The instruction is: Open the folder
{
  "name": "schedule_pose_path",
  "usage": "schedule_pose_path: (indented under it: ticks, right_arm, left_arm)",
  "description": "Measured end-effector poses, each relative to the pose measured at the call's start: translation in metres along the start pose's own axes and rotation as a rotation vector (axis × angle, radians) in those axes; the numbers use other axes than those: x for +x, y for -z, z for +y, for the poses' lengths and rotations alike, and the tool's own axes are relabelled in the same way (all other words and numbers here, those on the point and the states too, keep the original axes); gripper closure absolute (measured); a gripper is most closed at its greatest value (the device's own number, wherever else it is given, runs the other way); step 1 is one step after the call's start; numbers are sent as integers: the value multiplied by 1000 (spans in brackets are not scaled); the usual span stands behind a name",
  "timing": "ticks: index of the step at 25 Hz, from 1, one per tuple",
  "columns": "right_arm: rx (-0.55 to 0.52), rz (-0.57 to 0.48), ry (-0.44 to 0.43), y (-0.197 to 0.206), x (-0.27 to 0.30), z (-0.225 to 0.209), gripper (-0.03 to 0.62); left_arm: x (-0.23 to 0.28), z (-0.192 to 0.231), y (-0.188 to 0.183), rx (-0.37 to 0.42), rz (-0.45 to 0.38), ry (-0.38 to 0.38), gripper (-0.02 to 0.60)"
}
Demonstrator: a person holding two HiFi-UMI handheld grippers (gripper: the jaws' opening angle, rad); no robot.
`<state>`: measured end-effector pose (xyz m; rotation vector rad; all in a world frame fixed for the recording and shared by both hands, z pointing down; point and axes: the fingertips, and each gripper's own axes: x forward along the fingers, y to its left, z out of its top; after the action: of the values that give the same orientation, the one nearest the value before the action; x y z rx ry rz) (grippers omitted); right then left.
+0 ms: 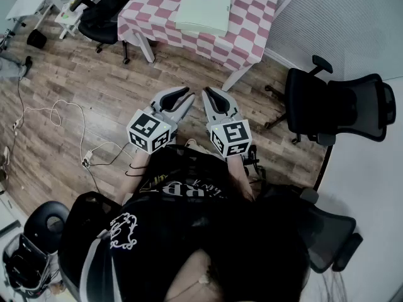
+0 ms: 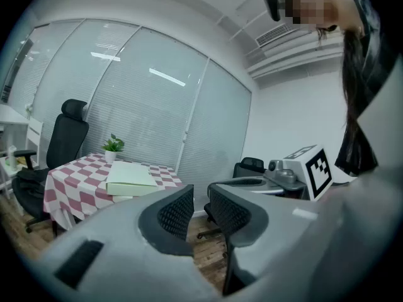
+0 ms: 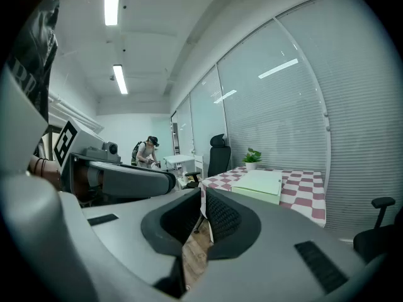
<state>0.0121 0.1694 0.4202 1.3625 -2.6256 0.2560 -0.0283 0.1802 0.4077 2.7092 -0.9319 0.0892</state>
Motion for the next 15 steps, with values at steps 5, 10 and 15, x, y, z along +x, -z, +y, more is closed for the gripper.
schedule_pose_path:
  ticks: [5,10,15]
  right_arm:
    - [0,2,5,0,-1,-4,563]
    - [28,-15,9,-2,-4,-14,563]
    - [50,-10,1,3,-6,-21,563]
  left_arm:
    - [2,1,-2,-1,3,-4,491]
    - [8,1,-2,-2,7,-17,491]
    - [13,0,0,-8,12,-28,491]
